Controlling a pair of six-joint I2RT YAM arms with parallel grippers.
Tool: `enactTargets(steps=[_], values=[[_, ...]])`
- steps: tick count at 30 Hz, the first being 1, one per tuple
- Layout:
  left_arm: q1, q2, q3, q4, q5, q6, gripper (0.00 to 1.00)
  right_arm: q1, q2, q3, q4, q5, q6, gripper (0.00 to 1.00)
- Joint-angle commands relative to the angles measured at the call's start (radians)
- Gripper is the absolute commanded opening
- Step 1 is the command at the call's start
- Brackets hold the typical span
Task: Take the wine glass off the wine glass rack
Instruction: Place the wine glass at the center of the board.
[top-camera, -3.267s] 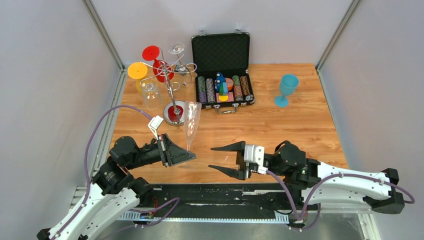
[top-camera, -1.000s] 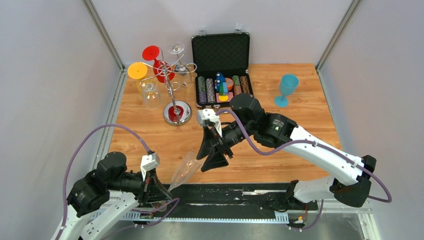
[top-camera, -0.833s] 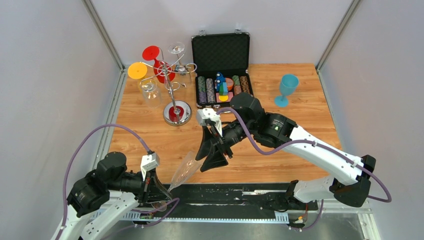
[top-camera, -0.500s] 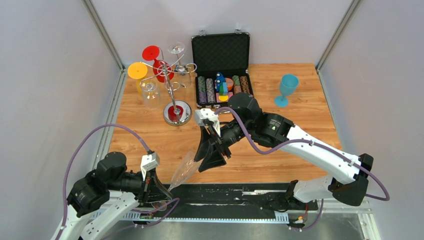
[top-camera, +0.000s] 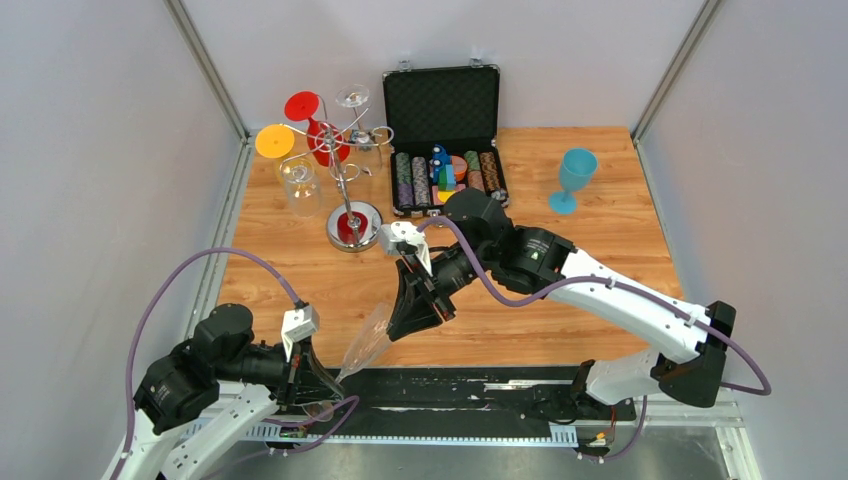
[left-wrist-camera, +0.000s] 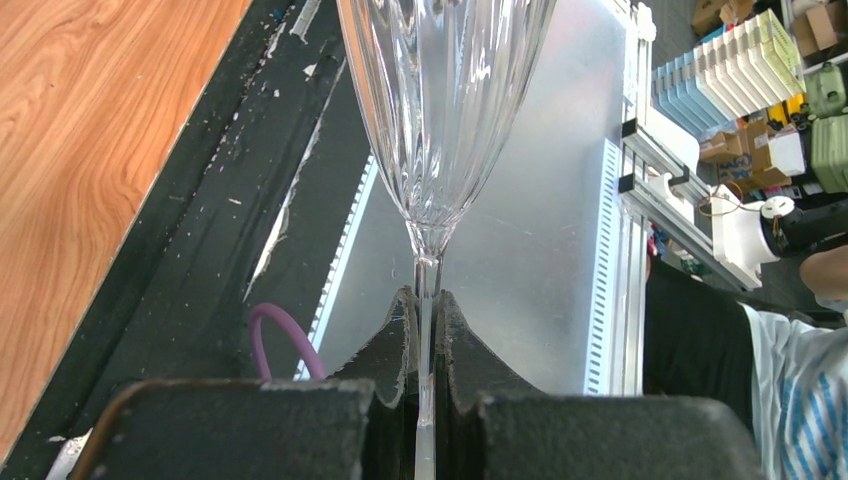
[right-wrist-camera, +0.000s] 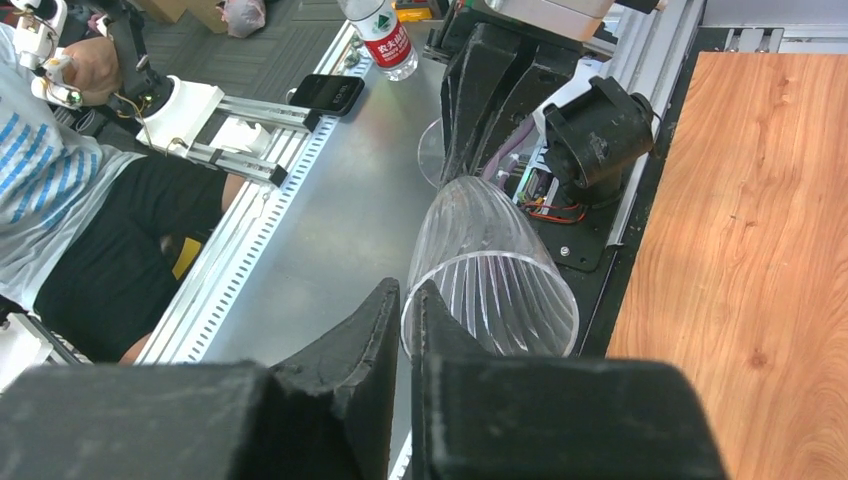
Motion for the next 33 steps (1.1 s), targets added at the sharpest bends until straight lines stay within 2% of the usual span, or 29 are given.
enactTargets(steps=[1,3,6,10,11,17,22,23,26,33], values=[[0.003,0.017,0.03,0.013,0.001,0.025,0.0,0.01,0.014,0.001,0.041,-0.056,-0.003,0.05],[0.003,0.023,0.033,0.014,0.0,0.026,0.0,0.012,0.017,0.001,0.041,-0.055,-0.003,0.0],[0.003,0.033,0.038,0.012,-0.001,0.028,0.02,0.017,0.02,0.003,0.043,-0.05,-0.003,0.0],[0.002,0.05,0.042,0.007,-0.014,0.031,0.18,0.019,0.01,0.0,0.041,-0.036,-0.003,0.0],[0.002,0.054,0.043,0.006,-0.023,0.032,0.27,0.019,0.005,-0.002,0.041,-0.031,-0.003,0.0],[0.003,0.067,0.07,-0.007,-0.084,0.037,0.58,0.02,-0.038,-0.047,0.024,0.02,-0.015,0.0],[0.003,0.075,0.122,0.002,-0.123,0.033,0.72,0.015,-0.093,-0.095,-0.028,0.11,-0.028,0.0],[0.003,0.076,0.13,0.008,-0.142,0.032,0.8,0.011,-0.105,-0.103,-0.043,0.136,-0.028,0.0],[0.003,0.085,0.166,0.027,-0.163,0.027,0.88,-0.011,-0.157,-0.128,-0.095,0.216,-0.031,0.0],[0.003,0.11,0.205,0.124,-0.193,0.002,0.99,-0.124,-0.257,-0.148,-0.205,0.486,-0.004,0.0]])
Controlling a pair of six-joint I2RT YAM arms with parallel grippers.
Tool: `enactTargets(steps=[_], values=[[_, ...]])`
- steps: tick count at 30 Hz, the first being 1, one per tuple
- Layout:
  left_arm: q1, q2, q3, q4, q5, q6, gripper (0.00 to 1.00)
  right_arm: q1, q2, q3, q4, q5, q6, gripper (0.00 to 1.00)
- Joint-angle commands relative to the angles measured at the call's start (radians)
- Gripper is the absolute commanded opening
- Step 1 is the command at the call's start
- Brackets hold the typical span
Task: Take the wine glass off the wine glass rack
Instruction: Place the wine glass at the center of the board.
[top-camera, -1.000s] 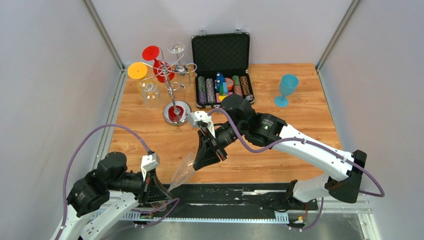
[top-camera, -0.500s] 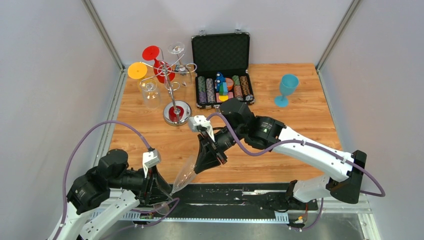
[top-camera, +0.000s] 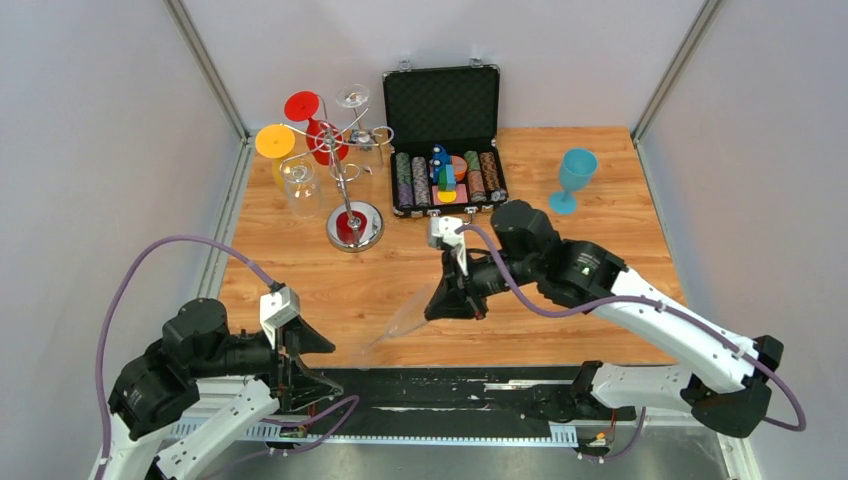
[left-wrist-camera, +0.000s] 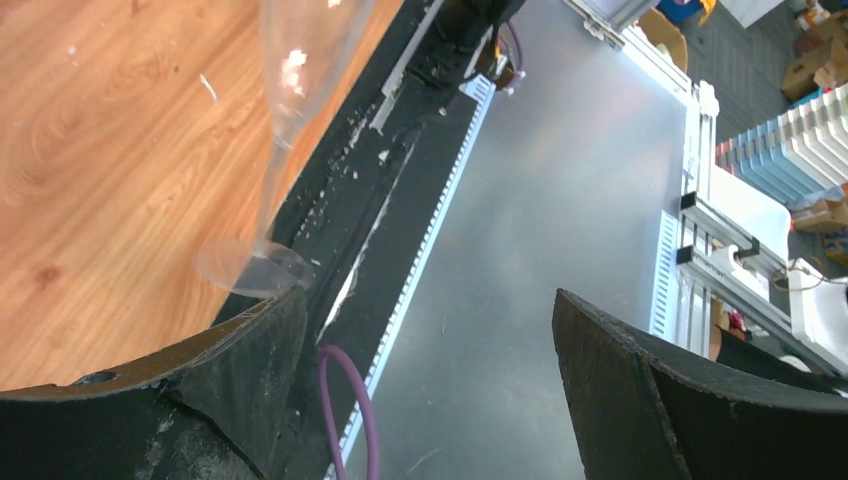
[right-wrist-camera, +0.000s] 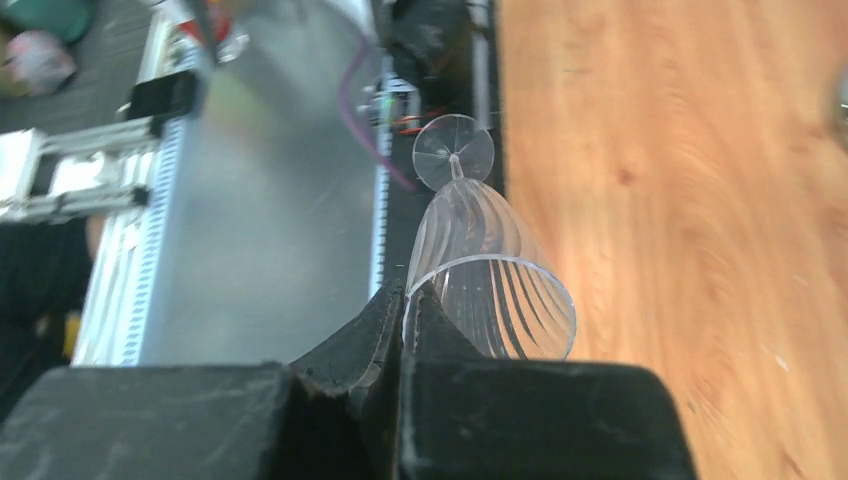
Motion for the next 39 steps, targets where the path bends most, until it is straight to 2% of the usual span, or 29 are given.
enactTargets(steps=[1,7,12,21,28,34,39], values=[[0.002,0.035,0.036,0.111,-0.036,-0.028,1.0,-0.079,-0.07,0.007,-0.063,0.226,0.01,0.0],[0.002,0.028,0.008,0.27,-0.103,-0.08,1.0,-0.22,-0.077,0.048,-0.139,0.505,0.063,0.0],[0.002,0.039,-0.027,0.341,-0.171,-0.085,1.0,-0.415,-0.06,0.074,-0.17,0.553,0.099,0.0],[0.002,0.059,-0.073,0.394,-0.253,-0.062,1.0,-0.62,0.059,0.156,-0.243,0.753,0.098,0.0],[0.002,0.074,-0.09,0.401,-0.288,-0.03,1.0,-0.711,0.176,0.202,-0.25,0.832,0.091,0.0],[0.002,0.101,-0.097,0.392,-0.283,-0.021,1.0,-0.813,0.243,0.241,-0.269,0.799,0.088,0.0],[0.002,0.107,-0.109,0.398,-0.266,-0.024,1.0,-0.849,0.293,0.268,-0.291,0.838,0.084,0.0]])
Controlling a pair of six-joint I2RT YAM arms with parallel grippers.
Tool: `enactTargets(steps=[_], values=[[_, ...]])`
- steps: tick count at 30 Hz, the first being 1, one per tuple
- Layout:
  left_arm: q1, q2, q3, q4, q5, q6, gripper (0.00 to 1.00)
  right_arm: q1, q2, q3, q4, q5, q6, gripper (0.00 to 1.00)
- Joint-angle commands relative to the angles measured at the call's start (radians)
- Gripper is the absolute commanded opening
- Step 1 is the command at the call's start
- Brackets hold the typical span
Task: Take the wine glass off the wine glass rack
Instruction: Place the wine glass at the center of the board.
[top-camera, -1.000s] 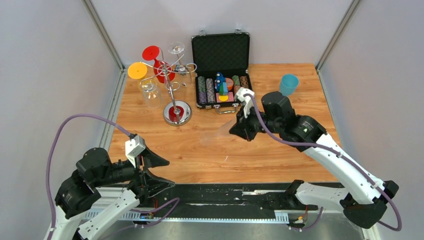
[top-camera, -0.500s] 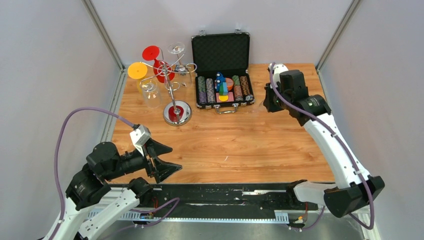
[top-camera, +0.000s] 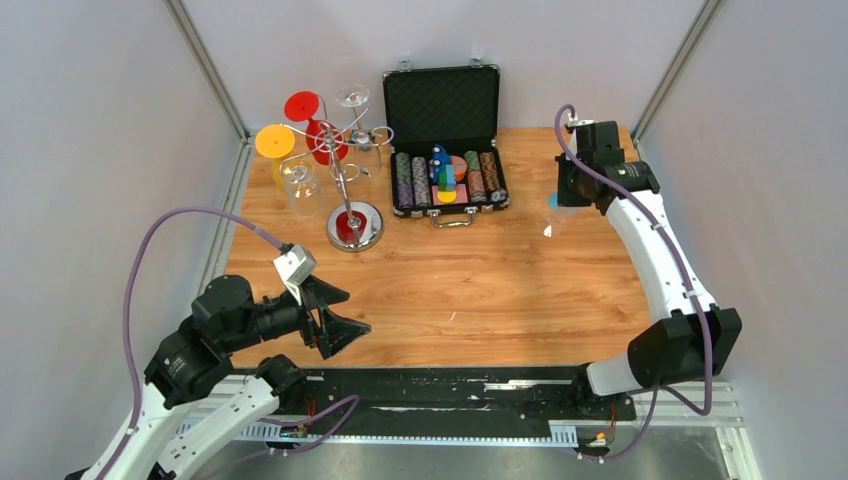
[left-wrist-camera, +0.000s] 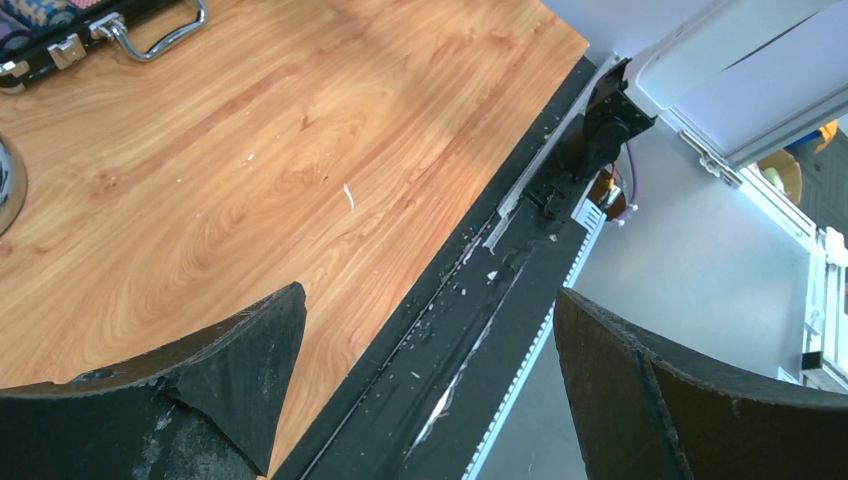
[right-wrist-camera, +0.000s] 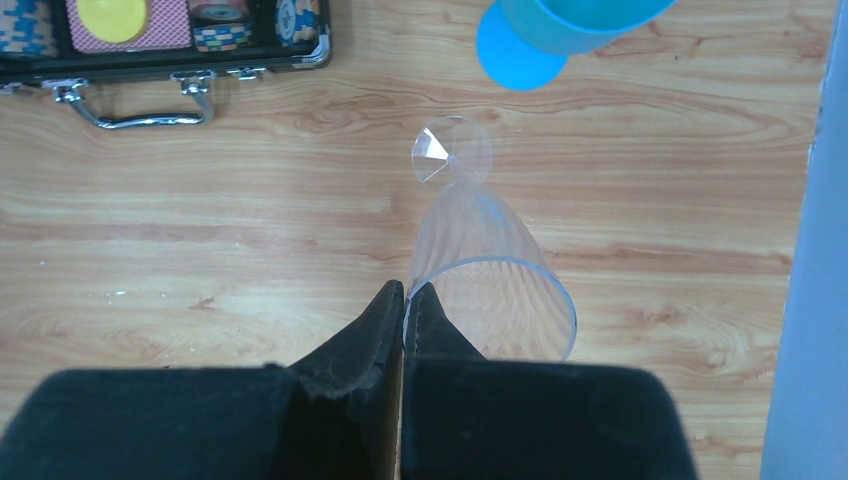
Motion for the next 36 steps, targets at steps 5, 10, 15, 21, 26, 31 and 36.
enactTargets(steps=[5,10,15,21,26,31,36], values=[[0.002,0.004,-0.005,0.038,0.008,0.025,1.0,-0.052,0.054,0.09,-0.038,0.023,0.003,0.0],[0.001,0.006,-0.004,0.034,0.013,0.027,1.0,-0.077,0.083,0.112,-0.058,-0.005,0.004,0.0],[0.002,0.007,-0.004,0.033,0.015,0.029,1.0,-0.092,0.121,0.123,-0.076,-0.016,0.005,0.0],[0.002,0.007,-0.004,0.031,0.016,0.029,1.0,-0.106,0.153,0.131,-0.089,-0.027,0.005,0.0],[0.001,0.007,-0.002,0.028,0.014,0.029,1.0,-0.113,0.175,0.136,-0.089,-0.029,0.01,0.09],[0.002,0.006,-0.002,0.028,0.012,0.028,1.0,-0.113,0.19,0.161,-0.089,-0.01,0.012,0.2],[0.002,0.007,-0.004,0.028,0.012,0.027,1.0,-0.114,0.207,0.192,-0.089,-0.002,0.018,0.31]])
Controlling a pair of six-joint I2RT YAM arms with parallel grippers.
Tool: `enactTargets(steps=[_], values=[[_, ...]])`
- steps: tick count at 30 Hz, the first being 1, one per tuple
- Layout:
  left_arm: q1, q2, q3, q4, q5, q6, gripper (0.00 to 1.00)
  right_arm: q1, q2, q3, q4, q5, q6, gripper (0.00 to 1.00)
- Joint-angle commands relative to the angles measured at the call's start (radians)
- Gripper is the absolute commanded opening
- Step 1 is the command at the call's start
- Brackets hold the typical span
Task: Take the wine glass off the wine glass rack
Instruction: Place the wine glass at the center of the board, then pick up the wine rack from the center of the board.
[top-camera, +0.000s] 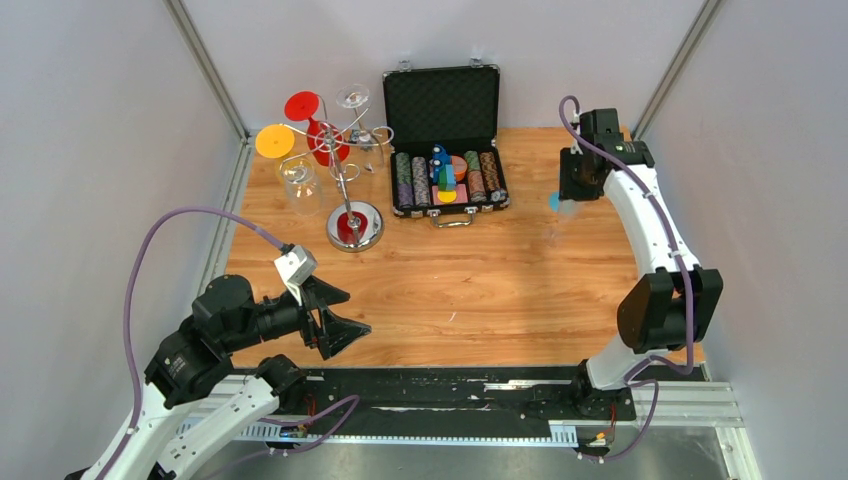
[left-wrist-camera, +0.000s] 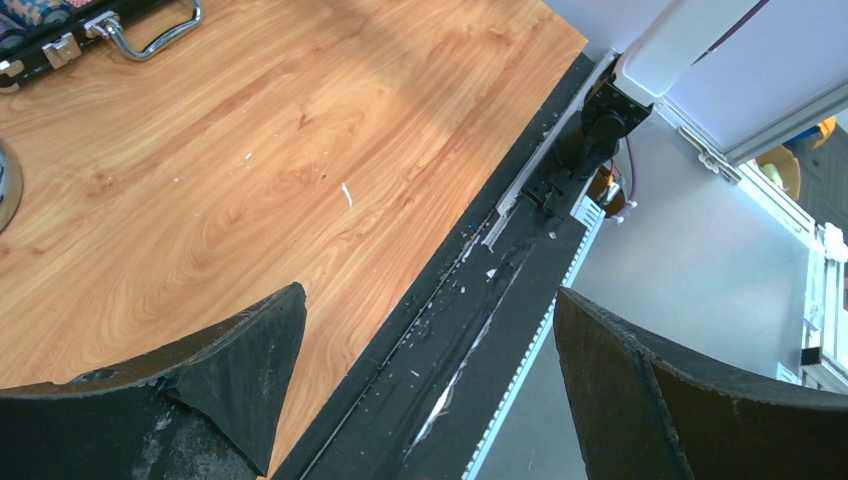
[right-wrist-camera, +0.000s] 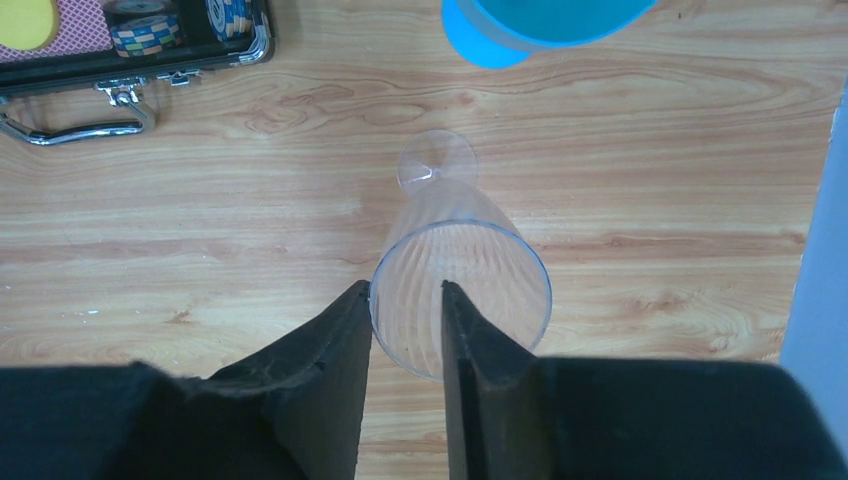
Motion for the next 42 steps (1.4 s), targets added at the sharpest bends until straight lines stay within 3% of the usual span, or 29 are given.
enactTargets(steps=[1,16,23,34,42], values=[[0.002,0.004,0.002,0.029,0.003,0.023,1.0,-0.005,0.014,0.067,-0.003,0.025,0.018,0.32],[0.002,0.015,0.001,0.03,-0.023,0.018,1.0,-0.003,-0.029,0.169,0.011,0.033,0.045,0.47],[0.002,0.034,0.022,0.024,-0.112,-0.007,1.0,0.007,-0.204,0.096,0.166,-0.125,0.093,0.51],[0.002,0.143,0.15,0.011,-0.383,-0.071,1.0,0.089,-0.373,0.061,0.304,-0.423,0.191,0.54],[0.002,0.217,0.286,0.002,-0.629,-0.142,1.0,0.273,-0.405,0.016,0.395,-0.417,0.231,0.54]])
